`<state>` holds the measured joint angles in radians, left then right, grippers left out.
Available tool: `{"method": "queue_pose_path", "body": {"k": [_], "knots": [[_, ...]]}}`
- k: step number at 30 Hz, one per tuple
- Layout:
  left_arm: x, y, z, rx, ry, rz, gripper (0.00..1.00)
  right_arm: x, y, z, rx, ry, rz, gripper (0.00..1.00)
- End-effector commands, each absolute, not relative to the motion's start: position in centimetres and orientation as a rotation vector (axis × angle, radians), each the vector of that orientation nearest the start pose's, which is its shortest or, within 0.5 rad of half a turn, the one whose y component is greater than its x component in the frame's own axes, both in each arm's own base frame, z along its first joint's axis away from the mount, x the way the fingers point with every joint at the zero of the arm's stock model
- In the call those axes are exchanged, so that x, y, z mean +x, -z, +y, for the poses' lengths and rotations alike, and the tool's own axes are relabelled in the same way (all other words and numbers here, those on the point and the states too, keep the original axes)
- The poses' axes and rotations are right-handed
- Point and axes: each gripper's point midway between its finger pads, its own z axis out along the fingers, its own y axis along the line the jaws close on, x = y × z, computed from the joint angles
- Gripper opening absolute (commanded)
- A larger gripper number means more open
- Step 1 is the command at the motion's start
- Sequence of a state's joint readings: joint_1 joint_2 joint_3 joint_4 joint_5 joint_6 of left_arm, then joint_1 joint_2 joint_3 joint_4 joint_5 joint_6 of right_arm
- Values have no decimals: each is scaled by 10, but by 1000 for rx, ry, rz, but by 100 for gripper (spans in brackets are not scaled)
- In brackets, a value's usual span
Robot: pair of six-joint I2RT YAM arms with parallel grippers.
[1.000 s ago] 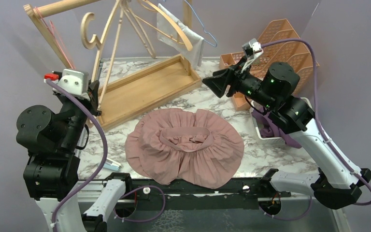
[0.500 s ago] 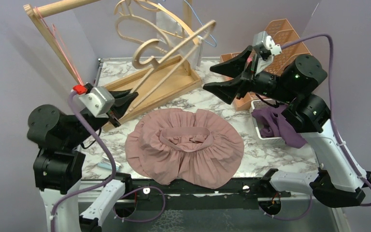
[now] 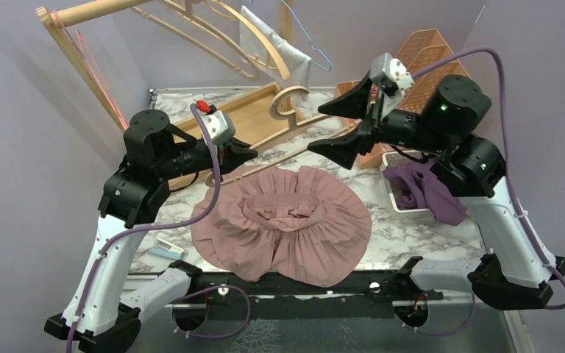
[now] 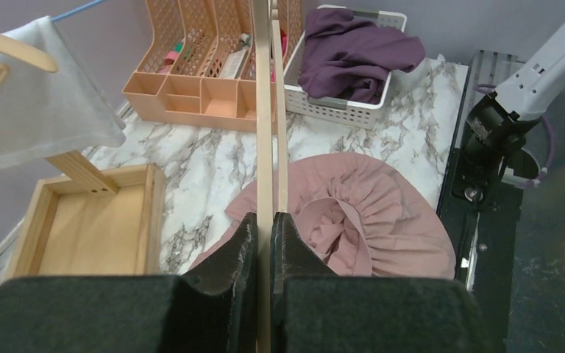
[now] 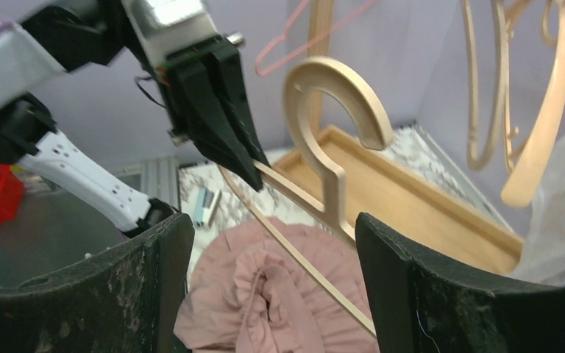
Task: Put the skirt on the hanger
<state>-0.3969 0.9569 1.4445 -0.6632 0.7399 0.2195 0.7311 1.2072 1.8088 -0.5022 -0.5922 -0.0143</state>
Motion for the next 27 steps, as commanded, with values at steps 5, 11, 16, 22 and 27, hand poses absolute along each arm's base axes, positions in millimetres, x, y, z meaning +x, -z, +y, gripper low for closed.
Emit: {"method": "queue_pose_path", "body": {"k": [5,11,16,22,27], "knots": [[172,-415,-208,1166,798,1303,0,216,-448,294,-1051,-846,1469,85],[159,-409,-211,1227,833,1254,0,209,-431,313,-1191,-931,1417,78],[152,-400,-211,1253,865,1251,0,176,-423,319,-1367,-1075,1311,57],[147,-397,-211,1261,875,1255,0,154,-421,316,-1433,-1157,1235,36],[142,-397,-212,1283,895,1232,0,150,-420,319,-1460,-1200,1225,19]]}}
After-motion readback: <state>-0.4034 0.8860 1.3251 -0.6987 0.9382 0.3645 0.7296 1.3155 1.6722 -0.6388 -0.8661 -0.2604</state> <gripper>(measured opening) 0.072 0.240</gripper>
